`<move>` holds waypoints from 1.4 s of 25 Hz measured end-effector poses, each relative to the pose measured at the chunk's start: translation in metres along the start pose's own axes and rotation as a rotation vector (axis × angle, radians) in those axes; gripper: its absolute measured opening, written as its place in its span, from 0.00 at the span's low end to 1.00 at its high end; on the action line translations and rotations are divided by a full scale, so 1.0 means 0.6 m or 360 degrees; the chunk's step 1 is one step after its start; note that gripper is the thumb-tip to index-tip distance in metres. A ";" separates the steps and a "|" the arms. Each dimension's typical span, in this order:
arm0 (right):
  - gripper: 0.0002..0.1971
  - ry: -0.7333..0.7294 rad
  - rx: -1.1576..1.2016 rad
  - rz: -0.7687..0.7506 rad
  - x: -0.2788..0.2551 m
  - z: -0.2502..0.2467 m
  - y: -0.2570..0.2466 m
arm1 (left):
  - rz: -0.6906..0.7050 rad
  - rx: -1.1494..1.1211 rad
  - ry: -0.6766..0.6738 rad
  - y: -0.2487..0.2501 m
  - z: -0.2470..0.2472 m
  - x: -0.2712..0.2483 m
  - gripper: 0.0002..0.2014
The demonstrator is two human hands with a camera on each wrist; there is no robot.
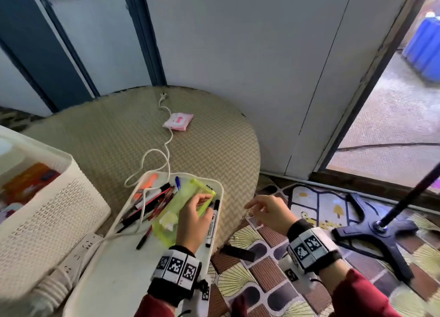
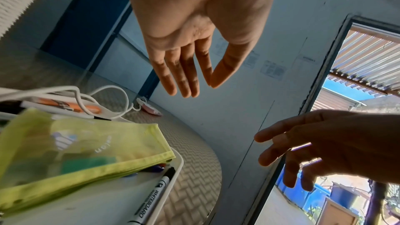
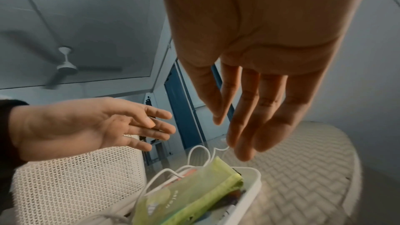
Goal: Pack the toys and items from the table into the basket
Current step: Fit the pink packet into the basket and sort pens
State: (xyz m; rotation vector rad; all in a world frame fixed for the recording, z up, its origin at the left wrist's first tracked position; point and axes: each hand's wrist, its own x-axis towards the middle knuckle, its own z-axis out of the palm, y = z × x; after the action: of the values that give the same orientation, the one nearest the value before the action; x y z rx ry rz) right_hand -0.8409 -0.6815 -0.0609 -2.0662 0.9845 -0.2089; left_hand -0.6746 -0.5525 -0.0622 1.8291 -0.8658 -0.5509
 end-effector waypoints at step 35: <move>0.13 -0.0963 -0.0382 -0.0437 0.778 -0.105 0.013 | -0.1005 0.0690 0.0178 -0.160 0.149 0.568 0.44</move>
State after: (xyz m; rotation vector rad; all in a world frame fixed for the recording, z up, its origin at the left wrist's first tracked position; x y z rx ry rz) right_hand -0.5566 -1.0535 -0.1113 -2.2721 0.3682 0.3967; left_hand -0.4890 -0.8433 -0.1818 2.5250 -0.3252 -0.6737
